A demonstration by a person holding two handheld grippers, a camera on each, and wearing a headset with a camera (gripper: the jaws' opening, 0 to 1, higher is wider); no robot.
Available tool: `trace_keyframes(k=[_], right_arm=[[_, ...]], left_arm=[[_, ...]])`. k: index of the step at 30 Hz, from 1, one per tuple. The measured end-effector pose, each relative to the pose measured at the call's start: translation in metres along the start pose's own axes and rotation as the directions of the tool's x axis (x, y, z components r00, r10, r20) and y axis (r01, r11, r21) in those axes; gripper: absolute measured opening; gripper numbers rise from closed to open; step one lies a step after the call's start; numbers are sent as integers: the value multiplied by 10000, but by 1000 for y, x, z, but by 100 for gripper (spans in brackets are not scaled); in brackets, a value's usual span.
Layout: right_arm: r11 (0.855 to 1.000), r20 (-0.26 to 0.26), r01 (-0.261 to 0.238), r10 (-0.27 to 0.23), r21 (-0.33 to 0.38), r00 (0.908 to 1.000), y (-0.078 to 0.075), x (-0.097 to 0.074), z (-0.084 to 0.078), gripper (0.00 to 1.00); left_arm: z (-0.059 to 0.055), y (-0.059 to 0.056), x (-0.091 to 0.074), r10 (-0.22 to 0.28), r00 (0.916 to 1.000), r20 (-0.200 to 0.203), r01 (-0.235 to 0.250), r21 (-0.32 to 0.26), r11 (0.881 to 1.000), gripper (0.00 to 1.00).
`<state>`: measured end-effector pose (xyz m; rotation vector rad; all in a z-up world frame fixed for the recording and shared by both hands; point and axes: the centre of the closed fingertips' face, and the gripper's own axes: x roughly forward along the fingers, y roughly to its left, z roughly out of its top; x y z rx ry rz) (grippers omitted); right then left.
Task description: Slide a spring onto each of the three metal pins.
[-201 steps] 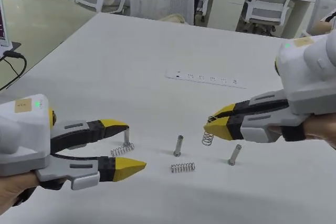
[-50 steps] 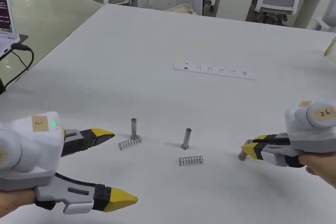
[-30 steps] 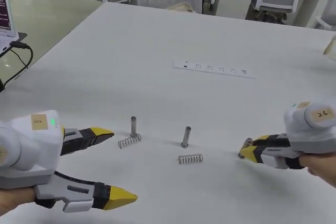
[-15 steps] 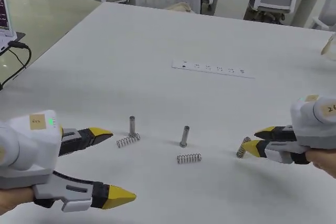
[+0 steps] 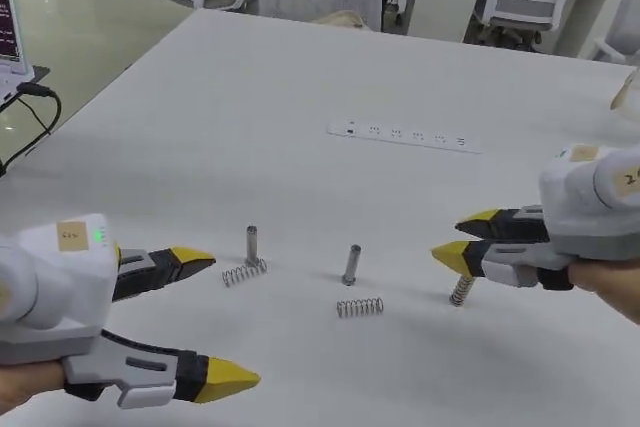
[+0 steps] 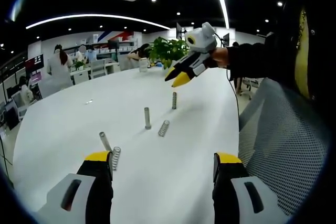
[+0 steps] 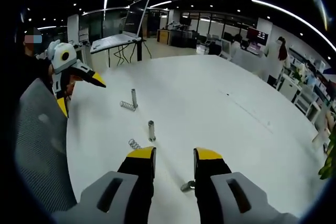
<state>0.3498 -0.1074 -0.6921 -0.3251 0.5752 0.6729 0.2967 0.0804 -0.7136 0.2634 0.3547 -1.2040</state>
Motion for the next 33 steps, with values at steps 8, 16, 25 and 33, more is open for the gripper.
trace_keyframes(k=[8, 16, 25, 33], right_arm=[[9964, -366, -755, 741, -389, 9966, 23, 21, -9, 26], [9896, -768, -1313, 1266, -596, 9890, 41, 38, -18, 25], [9824, -1322, -1712, 1605, -740, 9781, 51, 56, -34, 24], [9779, -1643, -1949, 1807, -752, 9697, 55, 68, -43, 22]], left_arm=[[-1, -2, -1, -1, 10000, -31, 1, -21, 10000, 74], [-1, -2, -1, -21, 10000, -68, 21, -22, 10000, 74], [-3, -1, -2, 19, 10000, -86, -19, -46, 10000, 74], [-5, -2, -1, -44, 9999, -151, 43, -89, 10000, 73]])
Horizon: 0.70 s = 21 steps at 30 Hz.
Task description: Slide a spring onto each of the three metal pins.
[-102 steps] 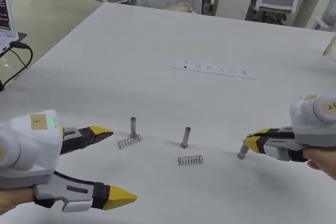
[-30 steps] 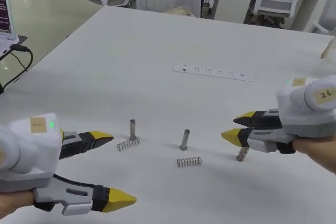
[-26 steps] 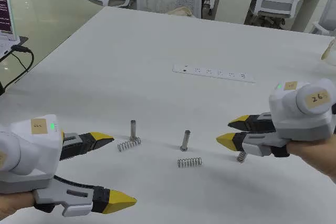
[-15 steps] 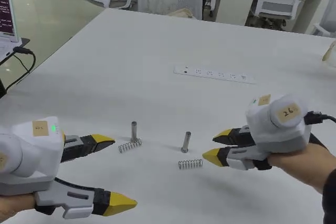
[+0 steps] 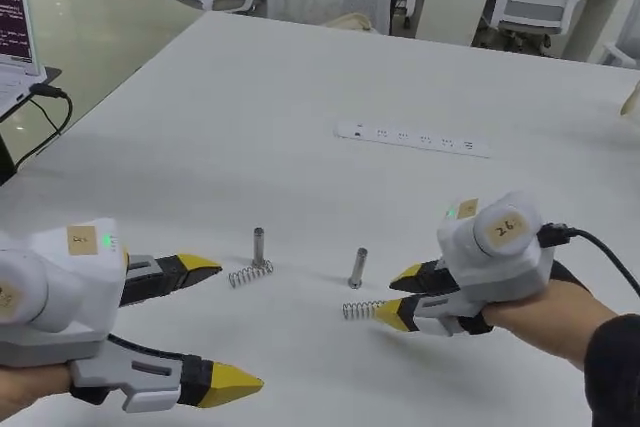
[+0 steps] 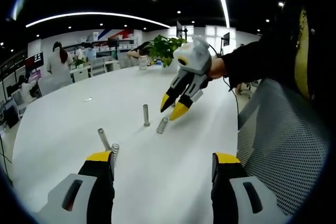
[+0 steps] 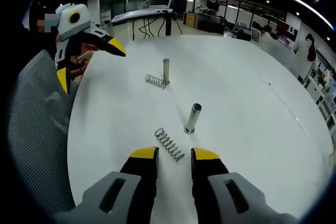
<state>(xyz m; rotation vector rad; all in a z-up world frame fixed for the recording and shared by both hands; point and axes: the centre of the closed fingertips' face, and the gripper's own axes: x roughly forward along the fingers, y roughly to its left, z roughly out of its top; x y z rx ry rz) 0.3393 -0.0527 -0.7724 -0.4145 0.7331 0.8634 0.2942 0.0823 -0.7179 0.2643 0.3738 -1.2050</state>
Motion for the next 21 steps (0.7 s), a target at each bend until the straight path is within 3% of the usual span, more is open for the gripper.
trace_keyframes(k=[10, 21], right_arm=[[9998, -279, -217, 216, -37, 9994, 0, 14, -3, 21], [9993, -577, -379, 380, 36, 9976, 4, 17, -13, 18]], left_arm=[[0, 0, 0, 14, 10000, -22, -14, -18, 10000, 71], [-1, 1, 0, 29, 10000, -16, -29, -84, 10000, 70]])
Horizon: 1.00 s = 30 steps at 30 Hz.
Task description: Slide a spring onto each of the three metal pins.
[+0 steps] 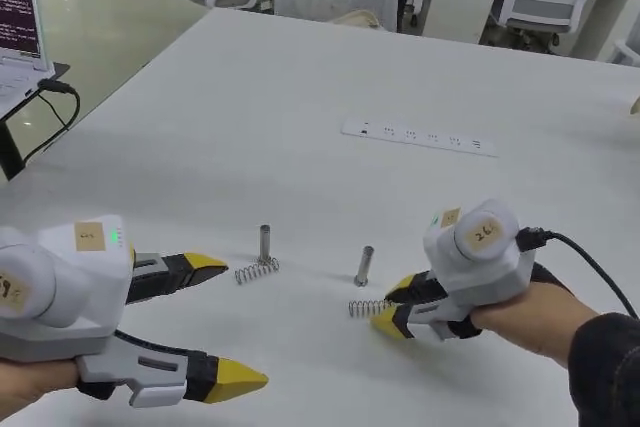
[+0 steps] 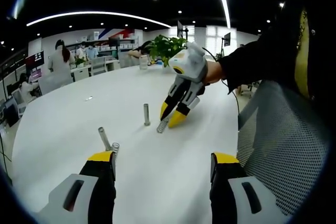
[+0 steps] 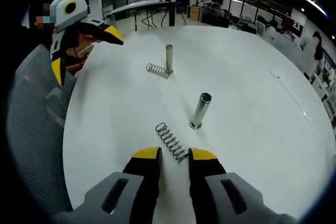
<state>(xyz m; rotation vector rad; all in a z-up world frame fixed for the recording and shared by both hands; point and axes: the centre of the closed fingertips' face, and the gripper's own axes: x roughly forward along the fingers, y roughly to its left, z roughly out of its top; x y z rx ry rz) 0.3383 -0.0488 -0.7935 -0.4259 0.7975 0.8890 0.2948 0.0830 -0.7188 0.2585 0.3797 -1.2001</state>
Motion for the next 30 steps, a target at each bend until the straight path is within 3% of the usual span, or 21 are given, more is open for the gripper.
trace_keyframes(k=[7, 21, 30], right_arm=[[9997, -108, -6, 4, -257, 9999, 4, -1, -3, 15], [9853, -128, 226, -251, -1695, 9996, 8, -3, -4, 10], [9805, -216, 187, -234, -1955, 9995, 10, -4, -7, 8]], left_arm=[[0, 0, 0, -15, 10000, -2, 15, -4, 10000, 70], [1, -1, 0, -49, 10000, 0, 49, -39, 10000, 68], [1, -4, 1, -141, 9999, -49, 141, 9, 9999, 66]])
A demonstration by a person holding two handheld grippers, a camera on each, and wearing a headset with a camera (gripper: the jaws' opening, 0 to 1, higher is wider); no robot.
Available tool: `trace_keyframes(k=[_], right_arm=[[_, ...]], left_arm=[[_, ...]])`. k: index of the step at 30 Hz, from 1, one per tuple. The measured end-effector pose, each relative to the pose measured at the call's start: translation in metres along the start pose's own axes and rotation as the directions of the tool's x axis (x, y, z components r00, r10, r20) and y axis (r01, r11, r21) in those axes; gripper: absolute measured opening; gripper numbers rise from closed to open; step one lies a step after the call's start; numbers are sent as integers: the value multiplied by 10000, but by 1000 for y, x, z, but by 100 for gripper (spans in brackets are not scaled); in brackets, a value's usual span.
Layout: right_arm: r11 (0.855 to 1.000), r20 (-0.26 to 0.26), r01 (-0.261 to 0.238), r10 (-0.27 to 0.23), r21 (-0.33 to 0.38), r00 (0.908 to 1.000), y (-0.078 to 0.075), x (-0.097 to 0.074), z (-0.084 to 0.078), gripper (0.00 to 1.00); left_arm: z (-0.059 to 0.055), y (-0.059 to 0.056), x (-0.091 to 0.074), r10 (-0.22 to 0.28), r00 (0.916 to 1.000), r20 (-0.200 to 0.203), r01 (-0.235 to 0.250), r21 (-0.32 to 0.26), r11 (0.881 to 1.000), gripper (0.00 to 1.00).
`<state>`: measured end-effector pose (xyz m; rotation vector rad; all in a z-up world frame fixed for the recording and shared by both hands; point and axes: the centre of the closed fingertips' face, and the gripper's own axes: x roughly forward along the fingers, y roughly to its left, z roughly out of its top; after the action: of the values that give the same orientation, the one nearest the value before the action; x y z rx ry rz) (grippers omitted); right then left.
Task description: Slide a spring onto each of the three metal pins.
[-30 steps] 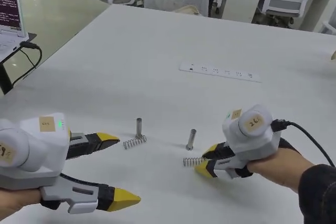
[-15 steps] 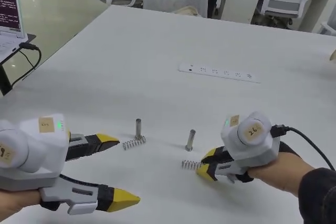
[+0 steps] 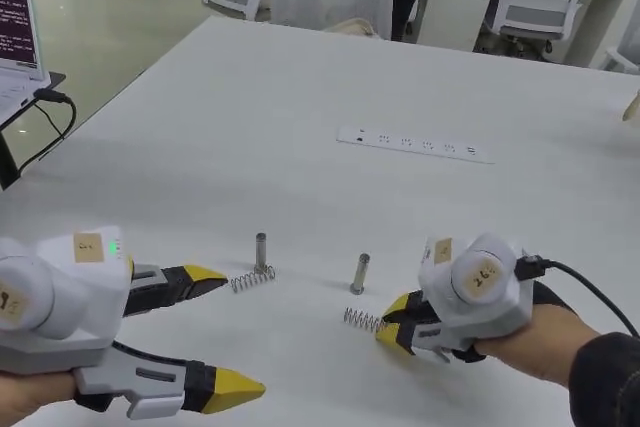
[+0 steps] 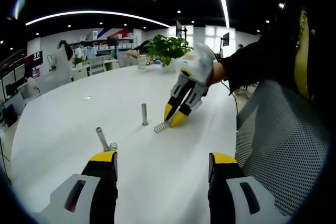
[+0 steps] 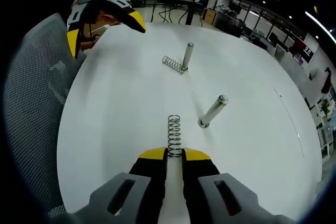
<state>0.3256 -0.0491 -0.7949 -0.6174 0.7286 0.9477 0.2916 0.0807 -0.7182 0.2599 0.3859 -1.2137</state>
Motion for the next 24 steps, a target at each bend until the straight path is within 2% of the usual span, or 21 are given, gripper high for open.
trace_keyframes(k=[4, 11, 17, 24], right_arm=[[10000, 93, -63, 63, 41, 9999, 4, -5, 6, 8], [9993, 376, -357, 359, -65, 9986, 15, -16, 30, 8], [9969, 677, -637, 667, -455, 9955, 28, -28, 56, 8], [9888, 852, -1022, 1118, -1089, 9901, 46, -37, 81, 8]], left_arm=[[1, -1, 0, -36, 10000, 44, 35, 39, 10000, 65], [5, -3, 2, -176, 9998, 43, 175, 238, 9996, 63], [13, -1, 4, -227, 9995, 198, 219, 432, 9988, 60], [16, -4, 7, -388, 9990, 219, 373, 657, 9971, 55]])
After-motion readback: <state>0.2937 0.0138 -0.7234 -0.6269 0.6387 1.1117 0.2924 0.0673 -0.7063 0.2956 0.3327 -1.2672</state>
